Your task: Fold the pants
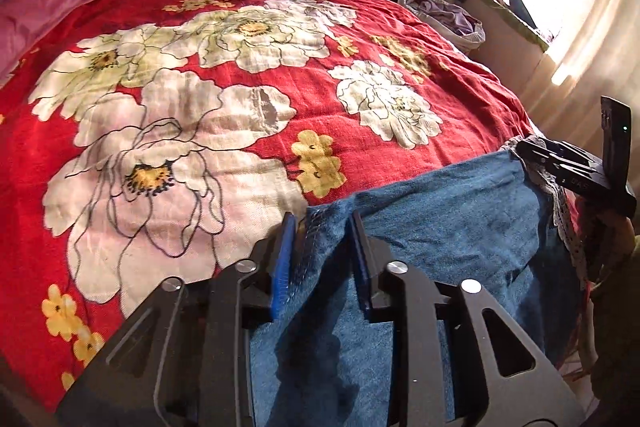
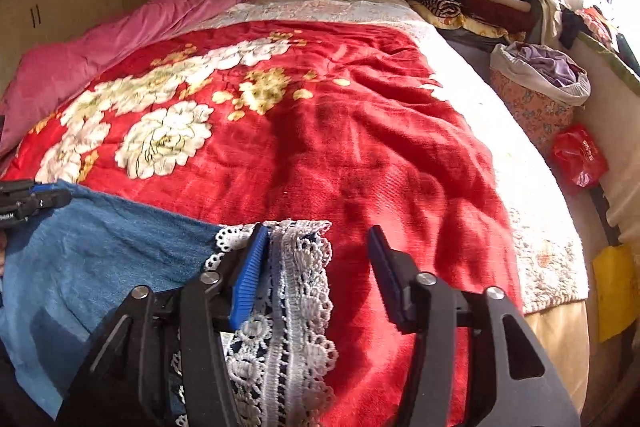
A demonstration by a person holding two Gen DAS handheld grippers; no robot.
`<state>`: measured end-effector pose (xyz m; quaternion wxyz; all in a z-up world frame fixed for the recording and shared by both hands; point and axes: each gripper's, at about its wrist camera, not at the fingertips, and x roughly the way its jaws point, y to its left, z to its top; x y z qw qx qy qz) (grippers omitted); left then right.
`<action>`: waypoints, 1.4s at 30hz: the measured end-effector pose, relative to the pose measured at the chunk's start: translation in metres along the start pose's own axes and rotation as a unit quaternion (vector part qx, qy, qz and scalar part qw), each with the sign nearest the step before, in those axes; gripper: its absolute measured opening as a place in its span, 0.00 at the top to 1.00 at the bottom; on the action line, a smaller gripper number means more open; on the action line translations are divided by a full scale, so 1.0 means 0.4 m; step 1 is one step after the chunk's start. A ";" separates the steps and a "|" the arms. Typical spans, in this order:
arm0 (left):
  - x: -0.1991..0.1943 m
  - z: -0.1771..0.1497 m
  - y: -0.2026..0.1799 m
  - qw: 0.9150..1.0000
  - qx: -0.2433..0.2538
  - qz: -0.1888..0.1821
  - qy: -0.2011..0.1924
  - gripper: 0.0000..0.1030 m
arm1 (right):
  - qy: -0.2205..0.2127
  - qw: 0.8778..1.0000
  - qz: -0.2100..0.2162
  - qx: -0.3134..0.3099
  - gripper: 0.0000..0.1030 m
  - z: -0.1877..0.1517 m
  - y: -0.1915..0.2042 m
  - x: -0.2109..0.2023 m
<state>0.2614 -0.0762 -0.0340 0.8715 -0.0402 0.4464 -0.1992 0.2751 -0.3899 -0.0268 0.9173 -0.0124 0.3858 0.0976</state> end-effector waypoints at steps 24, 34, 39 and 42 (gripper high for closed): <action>-0.334 -0.383 0.053 0.991 -0.024 0.127 -0.026 0.35 | 0.051 0.991 0.096 0.080 0.82 -0.314 0.032 -0.243; -0.346 -0.384 0.083 0.993 -0.048 0.101 -0.038 0.35 | 0.064 0.996 0.031 0.057 0.80 -0.331 0.007 -0.233; -0.427 -0.385 0.073 0.992 -0.051 0.089 -0.072 0.35 | 0.029 0.996 0.001 0.086 0.48 -0.310 -0.027 -0.315; -0.513 -0.383 0.084 0.983 -0.053 0.133 -0.115 0.24 | -0.010 0.997 0.000 0.080 0.48 -0.287 -0.011 -0.374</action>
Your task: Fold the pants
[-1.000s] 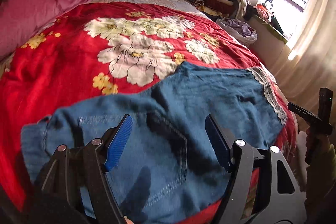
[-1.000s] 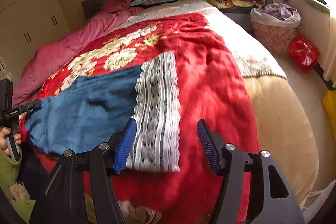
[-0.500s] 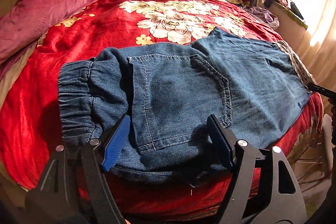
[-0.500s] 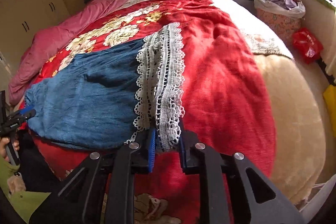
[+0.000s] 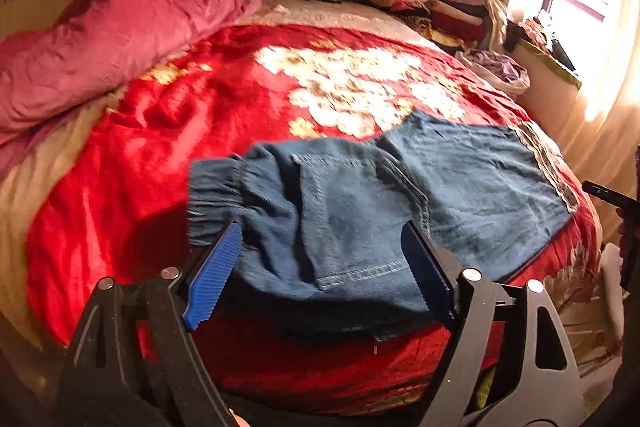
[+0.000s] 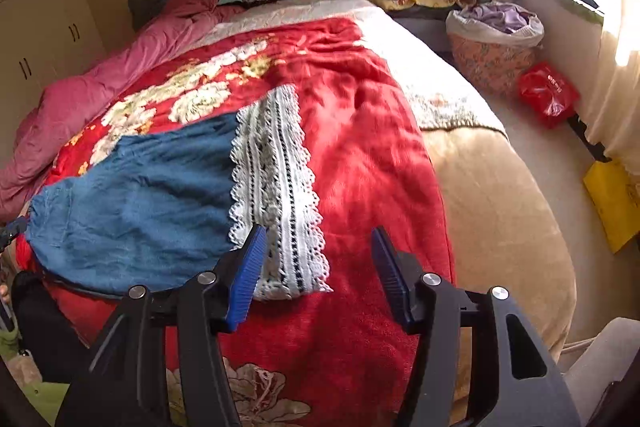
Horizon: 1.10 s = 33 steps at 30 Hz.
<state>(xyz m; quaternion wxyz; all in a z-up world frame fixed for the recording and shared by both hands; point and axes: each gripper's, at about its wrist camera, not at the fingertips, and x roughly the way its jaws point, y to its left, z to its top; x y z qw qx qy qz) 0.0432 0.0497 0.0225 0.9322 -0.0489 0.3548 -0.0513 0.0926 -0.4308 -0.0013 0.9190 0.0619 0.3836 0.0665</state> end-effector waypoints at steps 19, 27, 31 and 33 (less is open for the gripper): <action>0.087 -0.023 0.161 0.990 -0.130 -0.020 0.050 0.71 | 0.086 0.985 0.095 -0.118 0.26 -0.043 0.339 0.194; 0.109 -0.048 0.197 0.989 -0.129 0.002 0.073 0.50 | 0.081 0.986 0.101 -0.110 0.23 -0.060 0.330 0.195; 0.048 -0.029 0.180 0.992 -0.115 0.012 0.050 0.47 | 0.071 0.985 0.106 -0.113 0.23 -0.058 0.328 0.180; 0.003 -0.012 0.160 0.995 -0.096 0.029 0.029 0.47 | 0.050 0.986 0.120 -0.106 0.23 -0.052 0.319 0.153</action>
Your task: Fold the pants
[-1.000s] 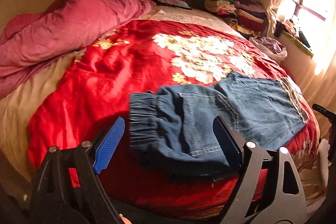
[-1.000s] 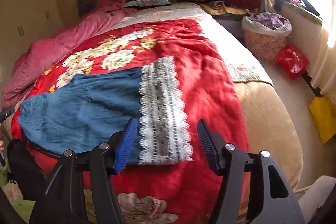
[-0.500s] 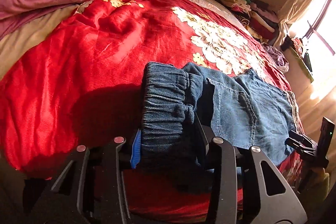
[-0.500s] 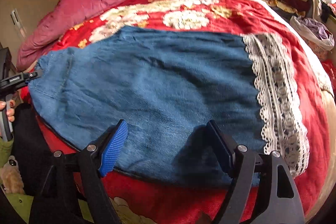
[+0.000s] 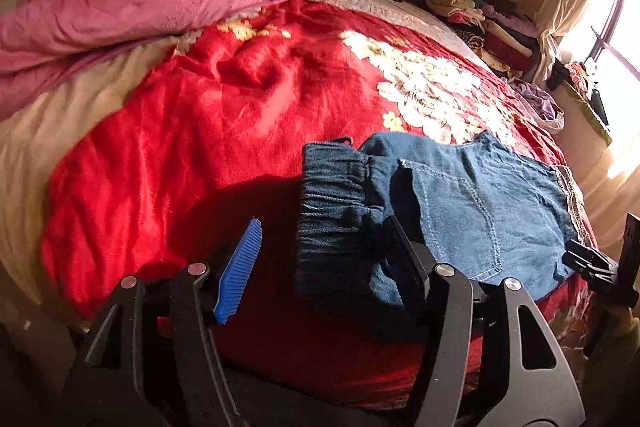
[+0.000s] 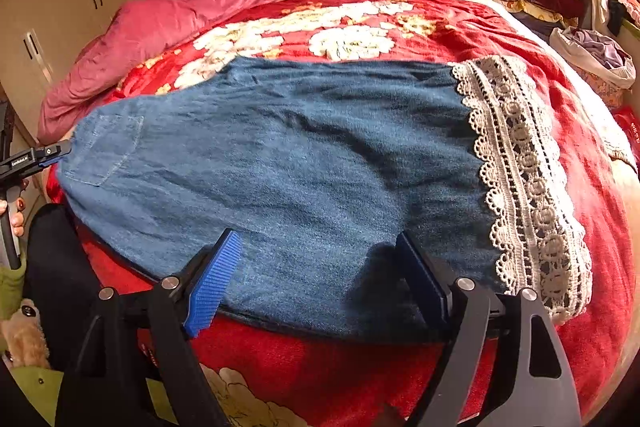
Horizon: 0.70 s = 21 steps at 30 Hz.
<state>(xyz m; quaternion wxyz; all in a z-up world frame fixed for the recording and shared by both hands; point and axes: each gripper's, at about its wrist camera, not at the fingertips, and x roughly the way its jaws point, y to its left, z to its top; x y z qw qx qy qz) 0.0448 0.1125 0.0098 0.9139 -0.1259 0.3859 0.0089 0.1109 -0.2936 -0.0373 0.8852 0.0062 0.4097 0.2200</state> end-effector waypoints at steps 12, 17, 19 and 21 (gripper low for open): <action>0.009 0.039 -0.252 0.991 0.119 -0.054 -0.010 0.32 | -0.054 0.998 -0.038 -0.008 0.22 0.074 -0.024 -0.059; 0.140 0.024 -0.376 0.982 0.163 -0.088 0.046 0.29 | -0.028 0.999 -0.023 -0.036 0.21 0.137 0.008 0.024; 0.196 0.009 -0.404 0.979 0.169 -0.087 0.070 0.27 | -0.018 0.998 -0.019 -0.051 0.19 0.155 0.018 0.063; 0.237 -0.019 -0.413 0.977 0.184 -0.070 0.084 0.24 | 0.003 0.997 -0.037 -0.064 0.19 0.168 0.019 0.105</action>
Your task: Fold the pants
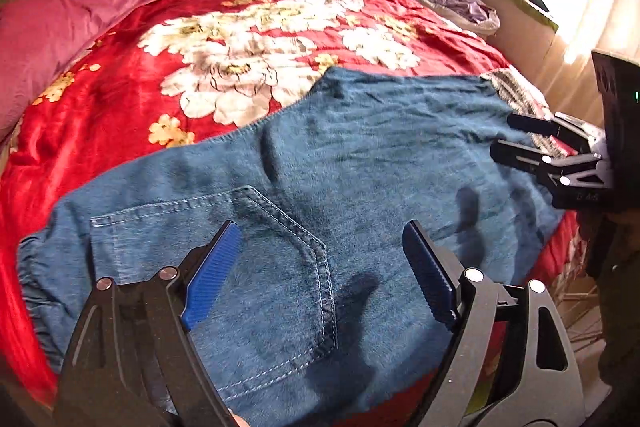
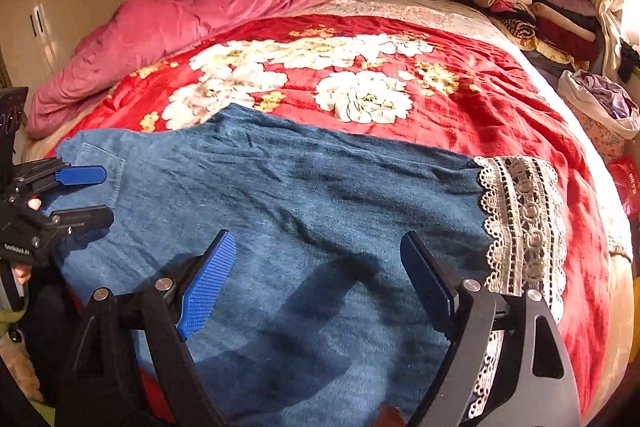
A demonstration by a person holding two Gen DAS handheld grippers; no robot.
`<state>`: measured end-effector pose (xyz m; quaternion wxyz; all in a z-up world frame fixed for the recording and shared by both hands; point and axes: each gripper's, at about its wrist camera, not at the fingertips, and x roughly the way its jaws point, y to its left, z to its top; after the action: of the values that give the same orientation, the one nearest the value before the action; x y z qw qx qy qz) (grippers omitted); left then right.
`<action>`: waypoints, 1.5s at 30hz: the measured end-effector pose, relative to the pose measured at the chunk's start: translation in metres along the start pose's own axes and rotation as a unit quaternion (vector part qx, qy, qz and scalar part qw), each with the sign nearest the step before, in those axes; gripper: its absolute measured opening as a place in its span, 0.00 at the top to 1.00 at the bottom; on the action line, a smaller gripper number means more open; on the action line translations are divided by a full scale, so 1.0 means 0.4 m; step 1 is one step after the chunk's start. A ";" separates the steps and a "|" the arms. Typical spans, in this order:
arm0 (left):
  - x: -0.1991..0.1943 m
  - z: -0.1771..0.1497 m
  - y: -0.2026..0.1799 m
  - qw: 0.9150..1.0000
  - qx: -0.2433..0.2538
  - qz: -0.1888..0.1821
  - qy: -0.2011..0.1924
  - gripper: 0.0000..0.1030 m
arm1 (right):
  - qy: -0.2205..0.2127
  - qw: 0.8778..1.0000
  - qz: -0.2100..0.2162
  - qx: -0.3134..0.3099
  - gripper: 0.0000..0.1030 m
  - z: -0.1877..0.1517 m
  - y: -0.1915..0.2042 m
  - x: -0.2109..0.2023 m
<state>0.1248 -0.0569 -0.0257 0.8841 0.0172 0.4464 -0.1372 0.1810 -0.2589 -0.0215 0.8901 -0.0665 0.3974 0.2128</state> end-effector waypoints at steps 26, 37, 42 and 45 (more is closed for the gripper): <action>0.023 -0.055 0.021 1.000 0.023 0.013 -0.015 0.21 | -0.056 0.987 -0.068 0.137 0.11 -0.140 -0.193 -0.173; -0.029 -0.076 -0.016 0.998 0.038 0.041 -0.020 0.15 | -0.058 0.982 -0.077 0.164 0.11 -0.249 -0.207 -0.288; -0.116 -0.039 -0.049 0.998 0.044 0.010 -0.052 0.14 | -0.063 0.979 -0.075 0.179 0.11 -0.273 -0.223 -0.294; -0.129 0.003 -0.068 0.997 0.047 -0.007 -0.059 0.13 | -0.061 0.977 -0.069 0.190 0.11 -0.279 -0.230 -0.281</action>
<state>0.0895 -0.0715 0.0187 0.9063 0.0477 0.3862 -0.1647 0.0780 -0.4105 -0.0189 0.9215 0.0901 0.3701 0.0754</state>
